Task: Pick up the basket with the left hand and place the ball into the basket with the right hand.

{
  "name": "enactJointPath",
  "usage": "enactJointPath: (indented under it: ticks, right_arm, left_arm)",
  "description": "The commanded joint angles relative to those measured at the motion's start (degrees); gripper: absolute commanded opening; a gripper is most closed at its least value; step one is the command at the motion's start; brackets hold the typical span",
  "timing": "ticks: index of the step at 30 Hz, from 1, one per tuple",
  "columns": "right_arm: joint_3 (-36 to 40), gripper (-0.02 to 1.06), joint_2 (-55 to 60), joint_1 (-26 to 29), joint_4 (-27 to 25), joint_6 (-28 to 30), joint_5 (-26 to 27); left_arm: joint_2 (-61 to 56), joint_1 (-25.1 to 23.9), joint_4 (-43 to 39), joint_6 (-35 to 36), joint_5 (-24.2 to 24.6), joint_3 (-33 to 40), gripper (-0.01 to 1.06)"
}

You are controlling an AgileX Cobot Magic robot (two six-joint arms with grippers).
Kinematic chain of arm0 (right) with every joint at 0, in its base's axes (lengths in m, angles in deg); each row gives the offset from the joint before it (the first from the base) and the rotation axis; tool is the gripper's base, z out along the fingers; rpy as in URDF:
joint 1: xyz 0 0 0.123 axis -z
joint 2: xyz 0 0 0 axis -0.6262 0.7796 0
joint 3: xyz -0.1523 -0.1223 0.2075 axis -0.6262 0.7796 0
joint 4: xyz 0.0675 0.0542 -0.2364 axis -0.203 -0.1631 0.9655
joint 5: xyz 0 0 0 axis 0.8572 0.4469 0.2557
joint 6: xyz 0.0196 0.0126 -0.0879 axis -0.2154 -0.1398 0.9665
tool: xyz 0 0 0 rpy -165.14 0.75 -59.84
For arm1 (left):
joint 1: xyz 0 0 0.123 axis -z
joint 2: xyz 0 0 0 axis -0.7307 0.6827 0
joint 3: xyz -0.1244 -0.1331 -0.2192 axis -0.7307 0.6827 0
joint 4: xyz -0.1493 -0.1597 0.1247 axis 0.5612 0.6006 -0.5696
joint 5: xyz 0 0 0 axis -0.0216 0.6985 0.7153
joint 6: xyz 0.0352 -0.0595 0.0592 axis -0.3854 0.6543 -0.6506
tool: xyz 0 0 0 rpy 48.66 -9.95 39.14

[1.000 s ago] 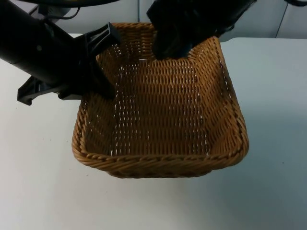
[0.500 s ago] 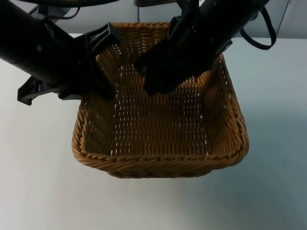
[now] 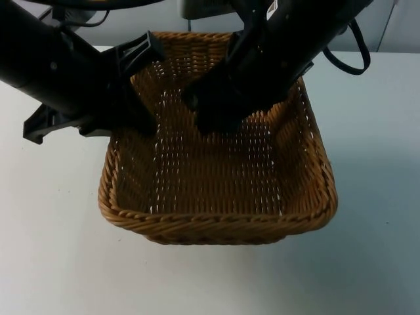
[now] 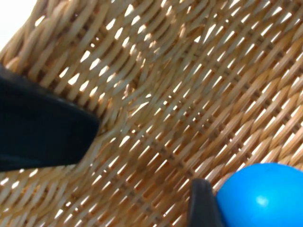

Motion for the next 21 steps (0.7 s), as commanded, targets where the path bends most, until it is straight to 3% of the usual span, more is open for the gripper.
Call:
enactJointPath:
  ticks: [1, 8, 21]
  right_arm:
    - [-0.4, 0.58, 0.1, -0.1, 0.5, 0.1, 0.9]
    - [-0.4, 0.80, -1.7, -0.1, 1.3, 0.4, 0.3]
    - [-0.4, 0.80, -15.1, -0.1, 3.9, 0.4, -1.8]
  left_arm:
    - [-0.9, 0.2, 1.5, 0.2, 0.4, 0.1, 0.00]
    - [-0.9, 0.2, 1.5, 0.2, 0.4, 0.1, 0.00]
    - [-0.9, 0.2, 1.5, 0.2, -0.2, 0.1, 0.00]
